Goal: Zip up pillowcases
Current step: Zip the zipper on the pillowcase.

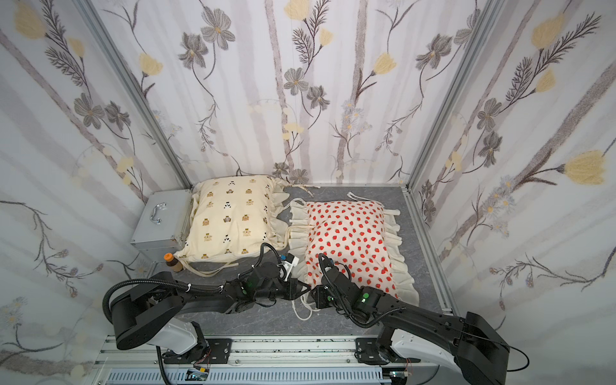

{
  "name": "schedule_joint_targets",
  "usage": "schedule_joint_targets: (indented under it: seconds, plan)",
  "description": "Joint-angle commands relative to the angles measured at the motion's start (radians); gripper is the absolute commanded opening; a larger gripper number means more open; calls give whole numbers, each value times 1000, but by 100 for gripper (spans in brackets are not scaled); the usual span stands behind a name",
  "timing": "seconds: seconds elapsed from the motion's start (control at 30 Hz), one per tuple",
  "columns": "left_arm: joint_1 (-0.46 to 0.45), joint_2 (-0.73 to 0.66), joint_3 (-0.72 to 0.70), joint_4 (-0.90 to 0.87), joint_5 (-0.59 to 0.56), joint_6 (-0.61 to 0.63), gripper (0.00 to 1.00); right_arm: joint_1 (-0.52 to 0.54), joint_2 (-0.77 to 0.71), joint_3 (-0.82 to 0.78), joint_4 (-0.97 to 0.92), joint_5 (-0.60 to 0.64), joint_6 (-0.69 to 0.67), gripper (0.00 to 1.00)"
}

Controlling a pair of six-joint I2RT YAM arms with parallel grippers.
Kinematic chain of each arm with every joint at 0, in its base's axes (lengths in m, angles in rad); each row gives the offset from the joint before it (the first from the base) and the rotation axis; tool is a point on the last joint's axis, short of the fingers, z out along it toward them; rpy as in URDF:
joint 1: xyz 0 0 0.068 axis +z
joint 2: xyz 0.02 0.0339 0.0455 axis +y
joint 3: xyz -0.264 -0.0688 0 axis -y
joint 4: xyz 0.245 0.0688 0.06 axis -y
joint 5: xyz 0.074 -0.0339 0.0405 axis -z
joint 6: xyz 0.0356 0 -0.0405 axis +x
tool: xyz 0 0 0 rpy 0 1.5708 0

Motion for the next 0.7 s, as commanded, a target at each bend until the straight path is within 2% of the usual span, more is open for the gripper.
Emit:
schedule_joint_targets:
  seconds: [0.0, 0.67]
  plan:
    - [3, -5, 5, 43, 14, -11, 0, 1, -1, 7, -6, 43, 0, 26]
    - [7, -11, 4, 34, 14, -10, 0, 1, 11, -35, 26, 22, 10, 12]
